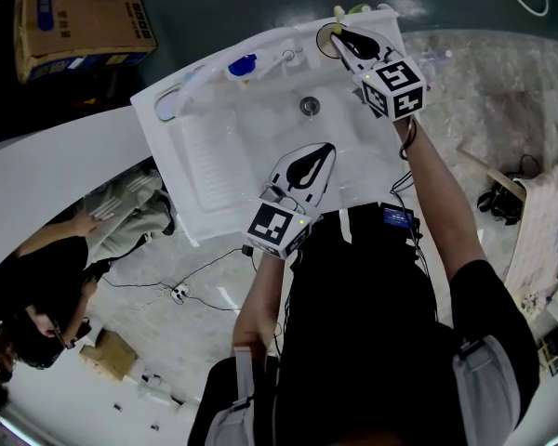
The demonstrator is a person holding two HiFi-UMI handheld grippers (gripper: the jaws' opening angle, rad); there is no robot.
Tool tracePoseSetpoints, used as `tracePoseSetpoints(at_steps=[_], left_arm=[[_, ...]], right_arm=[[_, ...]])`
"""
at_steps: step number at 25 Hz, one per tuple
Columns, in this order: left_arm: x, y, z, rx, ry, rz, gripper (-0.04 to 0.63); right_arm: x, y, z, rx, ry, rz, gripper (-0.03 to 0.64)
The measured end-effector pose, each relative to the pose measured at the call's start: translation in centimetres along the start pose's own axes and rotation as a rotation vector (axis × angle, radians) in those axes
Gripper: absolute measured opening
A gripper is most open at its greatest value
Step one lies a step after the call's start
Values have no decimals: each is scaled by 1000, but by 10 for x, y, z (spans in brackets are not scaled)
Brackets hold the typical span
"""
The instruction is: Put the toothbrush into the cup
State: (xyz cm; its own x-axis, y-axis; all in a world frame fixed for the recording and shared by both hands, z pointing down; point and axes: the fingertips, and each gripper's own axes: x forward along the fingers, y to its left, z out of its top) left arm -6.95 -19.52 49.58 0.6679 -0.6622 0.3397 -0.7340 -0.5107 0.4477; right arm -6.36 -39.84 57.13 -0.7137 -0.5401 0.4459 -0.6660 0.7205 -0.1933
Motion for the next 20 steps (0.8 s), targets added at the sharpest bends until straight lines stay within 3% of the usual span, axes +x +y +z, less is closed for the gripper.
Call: tracePoseSetpoints(at_steps=[20], left_arm=[[2, 1, -1, 4, 1, 0, 12]], right_arm=[[6, 0, -4, -19, 47, 14, 78]])
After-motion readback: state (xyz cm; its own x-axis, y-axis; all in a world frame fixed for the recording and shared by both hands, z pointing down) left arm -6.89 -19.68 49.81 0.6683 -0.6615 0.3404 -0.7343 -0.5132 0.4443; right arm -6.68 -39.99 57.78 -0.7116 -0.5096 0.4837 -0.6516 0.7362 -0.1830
